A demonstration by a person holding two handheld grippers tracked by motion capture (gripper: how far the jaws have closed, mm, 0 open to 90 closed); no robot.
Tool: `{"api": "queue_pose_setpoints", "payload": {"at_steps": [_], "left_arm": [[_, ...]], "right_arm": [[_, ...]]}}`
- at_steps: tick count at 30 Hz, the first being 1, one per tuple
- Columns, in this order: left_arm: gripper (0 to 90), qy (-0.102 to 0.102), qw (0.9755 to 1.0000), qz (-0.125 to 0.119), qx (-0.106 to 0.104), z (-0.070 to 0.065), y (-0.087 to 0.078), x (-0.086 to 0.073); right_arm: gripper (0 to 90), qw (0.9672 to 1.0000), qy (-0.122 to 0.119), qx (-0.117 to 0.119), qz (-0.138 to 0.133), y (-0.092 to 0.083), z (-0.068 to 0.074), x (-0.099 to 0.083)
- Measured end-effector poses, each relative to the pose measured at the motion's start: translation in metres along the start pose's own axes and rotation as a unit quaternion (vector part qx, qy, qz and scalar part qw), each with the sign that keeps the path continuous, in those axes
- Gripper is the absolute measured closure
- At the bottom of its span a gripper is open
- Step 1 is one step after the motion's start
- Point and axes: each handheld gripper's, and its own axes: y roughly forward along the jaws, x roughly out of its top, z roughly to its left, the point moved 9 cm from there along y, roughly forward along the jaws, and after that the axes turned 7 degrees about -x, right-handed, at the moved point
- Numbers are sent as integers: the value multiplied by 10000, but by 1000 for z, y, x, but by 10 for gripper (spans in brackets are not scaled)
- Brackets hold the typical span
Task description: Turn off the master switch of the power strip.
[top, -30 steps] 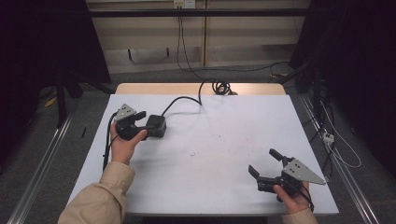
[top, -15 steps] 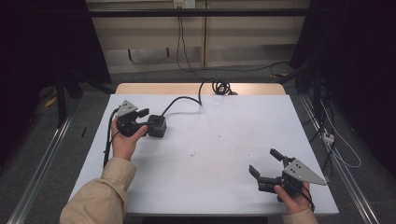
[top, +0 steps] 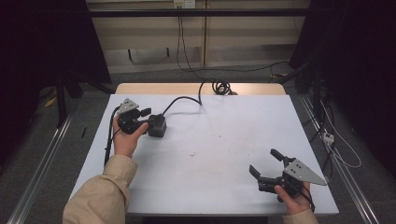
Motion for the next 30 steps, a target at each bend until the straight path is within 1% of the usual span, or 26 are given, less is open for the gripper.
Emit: {"api": "queue_pose_setpoints", "payload": {"at_steps": [7,8,10,12,14,15,16,18,19,23,26,27,30], "left_arm": [[507,-100,9999,20,54,4,2,-1],[509,-83,9999,49,65,5,2,-2],[522,-125,9999,36,65,5,3,-2],[528,-116,9999,81,78,6,3,-4],[541,-115,9999,77,71,7,4,-4],[547,-161,9998,71,71,6,5,-4],[551,-143,9998,96,68,7,5,-5],[565,-195,9998,84,46,7,5,-5],[571,-171,9998,124,49,8,5,-6],[600,-223,9997,119,28,9,6,-7],[610,-243,9996,120,52,10,6,-7],[610,-210,9996,157,53,11,6,-8],[629,-221,9996,179,23,11,6,-8]], "right_arm": [[37,10000,12,-11,-7,0,-1,0],[37,10000,11,-7,-7,0,0,0],[37,10000,1,-5,-5,-1,0,0],[37,10000,11,-9,-7,-1,0,0],[37,10000,12,-12,-8,-1,-1,1],[37,10000,8,-13,-9,-1,-1,1],[37,10000,6,-14,-7,-1,-1,0],[37,10000,9,-15,-6,-1,-1,0],[37,10000,6,-14,-8,-1,-1,1],[38,10000,2,-9,-4,-1,-1,0],[39,10000,3,-15,-4,-1,-2,0],[38,10000,8,-15,-3,-1,-2,0],[38,10000,4,-16,-2,-1,-2,0]]}}
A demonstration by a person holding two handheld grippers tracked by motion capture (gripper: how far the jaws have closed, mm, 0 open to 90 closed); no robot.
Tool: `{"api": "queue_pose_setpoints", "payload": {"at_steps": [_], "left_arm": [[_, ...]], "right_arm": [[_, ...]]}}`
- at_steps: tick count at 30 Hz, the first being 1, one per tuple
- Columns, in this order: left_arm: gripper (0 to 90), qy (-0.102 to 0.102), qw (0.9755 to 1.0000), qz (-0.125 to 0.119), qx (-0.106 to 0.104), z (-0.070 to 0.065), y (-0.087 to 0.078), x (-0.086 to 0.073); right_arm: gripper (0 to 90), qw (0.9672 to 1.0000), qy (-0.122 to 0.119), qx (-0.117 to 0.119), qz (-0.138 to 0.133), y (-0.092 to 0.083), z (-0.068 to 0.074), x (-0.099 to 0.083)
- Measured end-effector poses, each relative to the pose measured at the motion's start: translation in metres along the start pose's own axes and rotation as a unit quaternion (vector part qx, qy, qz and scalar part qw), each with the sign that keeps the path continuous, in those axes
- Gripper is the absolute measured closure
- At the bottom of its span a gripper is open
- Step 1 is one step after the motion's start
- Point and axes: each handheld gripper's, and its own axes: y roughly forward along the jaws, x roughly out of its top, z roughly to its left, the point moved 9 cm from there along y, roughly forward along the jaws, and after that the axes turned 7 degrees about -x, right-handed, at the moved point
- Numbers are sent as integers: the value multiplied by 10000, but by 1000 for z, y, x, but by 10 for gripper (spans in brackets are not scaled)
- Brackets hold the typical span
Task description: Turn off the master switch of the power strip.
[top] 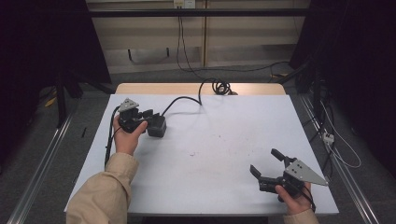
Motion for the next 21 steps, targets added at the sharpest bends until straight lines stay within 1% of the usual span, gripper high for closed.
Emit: {"api": "queue_pose_setpoints", "payload": {"at_steps": [4,6,8,11,12,17,21], "left_arm": [[637,-1,10000,13,5,1,1,0],[642,-55,10000,-31,6,1,1,0],[643,-9,10000,21,9,2,1,-1],[668,-29,10000,14,13,3,2,-2],[676,-18,10000,47,15,4,1,-2],[697,15,10000,76,28,5,1,-3],[708,2,10000,71,39,6,2,-3]], "right_arm": [[38,10000,-1,4,1,0,0,0],[39,10000,-14,2,1,0,0,0],[39,10000,-11,1,2,0,0,0],[39,10000,-7,8,1,0,0,0],[39,10000,-10,12,-1,0,0,0],[40,10000,-11,14,2,0,0,0],[40,10000,-6,16,0,0,0,0]]}}
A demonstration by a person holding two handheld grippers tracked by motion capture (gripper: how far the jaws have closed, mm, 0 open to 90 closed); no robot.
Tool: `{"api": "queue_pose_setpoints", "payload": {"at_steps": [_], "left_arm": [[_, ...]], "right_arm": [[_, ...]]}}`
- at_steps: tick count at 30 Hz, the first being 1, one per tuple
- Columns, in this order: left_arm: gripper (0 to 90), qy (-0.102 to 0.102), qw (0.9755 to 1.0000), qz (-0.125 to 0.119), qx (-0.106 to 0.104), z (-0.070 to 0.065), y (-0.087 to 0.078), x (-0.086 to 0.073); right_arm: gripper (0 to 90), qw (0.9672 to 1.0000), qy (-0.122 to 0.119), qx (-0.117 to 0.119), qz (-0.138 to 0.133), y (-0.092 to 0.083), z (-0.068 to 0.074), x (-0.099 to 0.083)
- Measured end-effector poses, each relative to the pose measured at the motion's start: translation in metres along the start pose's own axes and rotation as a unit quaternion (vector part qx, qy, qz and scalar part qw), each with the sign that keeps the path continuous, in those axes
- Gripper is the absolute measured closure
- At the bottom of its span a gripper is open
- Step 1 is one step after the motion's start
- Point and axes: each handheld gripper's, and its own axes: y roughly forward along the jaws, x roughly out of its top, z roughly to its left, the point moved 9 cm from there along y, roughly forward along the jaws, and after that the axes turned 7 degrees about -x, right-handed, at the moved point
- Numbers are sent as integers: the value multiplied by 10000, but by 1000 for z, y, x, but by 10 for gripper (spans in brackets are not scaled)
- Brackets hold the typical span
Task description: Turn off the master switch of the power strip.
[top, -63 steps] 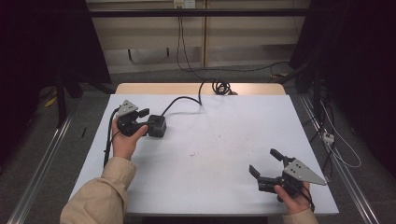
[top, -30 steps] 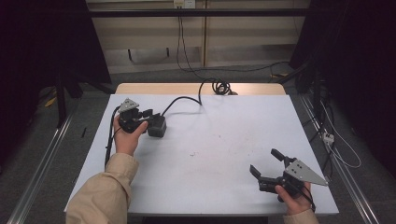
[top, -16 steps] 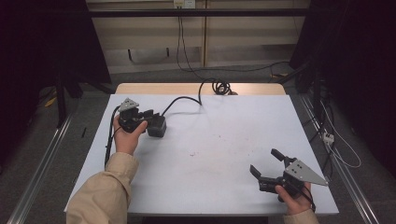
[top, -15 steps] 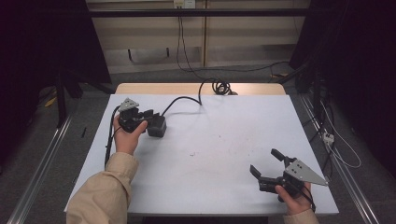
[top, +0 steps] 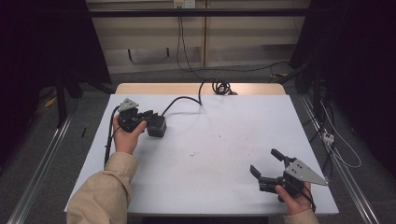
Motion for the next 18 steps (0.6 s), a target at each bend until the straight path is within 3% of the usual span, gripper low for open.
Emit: {"api": "queue_pose_setpoints", "payload": {"at_steps": [11,15,18], "left_arm": [[799,92,9999,124,-44,0,0,-3],[896,38,9997,229,13,2,0,-6],[900,14,9996,276,-14,2,1,-8]], "right_arm": [[41,10000,-10,2,1,0,0,0],[41,10000,-9,3,1,0,0,0],[42,10000,-20,-4,10,0,0,0]]}}
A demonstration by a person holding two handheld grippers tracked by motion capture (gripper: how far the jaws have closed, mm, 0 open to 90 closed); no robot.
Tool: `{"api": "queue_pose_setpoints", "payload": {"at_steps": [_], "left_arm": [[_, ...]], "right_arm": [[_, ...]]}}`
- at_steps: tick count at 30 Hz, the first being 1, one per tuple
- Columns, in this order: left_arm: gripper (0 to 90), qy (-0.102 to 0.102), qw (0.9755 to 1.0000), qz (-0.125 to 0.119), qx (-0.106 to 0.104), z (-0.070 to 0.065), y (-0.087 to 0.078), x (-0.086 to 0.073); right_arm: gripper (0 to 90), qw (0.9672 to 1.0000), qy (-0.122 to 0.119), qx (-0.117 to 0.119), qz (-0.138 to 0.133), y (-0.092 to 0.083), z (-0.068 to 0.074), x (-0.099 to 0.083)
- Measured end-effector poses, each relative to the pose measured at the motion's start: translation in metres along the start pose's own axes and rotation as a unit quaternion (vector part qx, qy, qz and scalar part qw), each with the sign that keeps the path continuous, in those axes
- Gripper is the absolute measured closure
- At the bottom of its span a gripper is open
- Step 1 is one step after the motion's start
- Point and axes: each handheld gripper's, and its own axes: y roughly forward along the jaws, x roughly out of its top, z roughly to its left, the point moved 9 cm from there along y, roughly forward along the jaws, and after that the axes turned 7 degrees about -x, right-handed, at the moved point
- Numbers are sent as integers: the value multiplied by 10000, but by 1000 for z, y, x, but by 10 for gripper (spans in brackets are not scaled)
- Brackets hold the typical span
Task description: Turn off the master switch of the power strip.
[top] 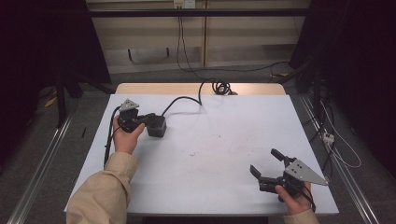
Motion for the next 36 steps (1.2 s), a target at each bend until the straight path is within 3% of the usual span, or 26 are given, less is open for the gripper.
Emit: {"api": "queue_pose_setpoints", "payload": {"at_steps": [9,36], "left_arm": [[900,-55,10000,25,6,0,2,-2],[900,58,9996,267,56,0,3,-9]], "right_arm": [[42,10000,-7,-4,-4,0,0,0],[42,10000,-6,-4,-6,-1,-1,0]]}}
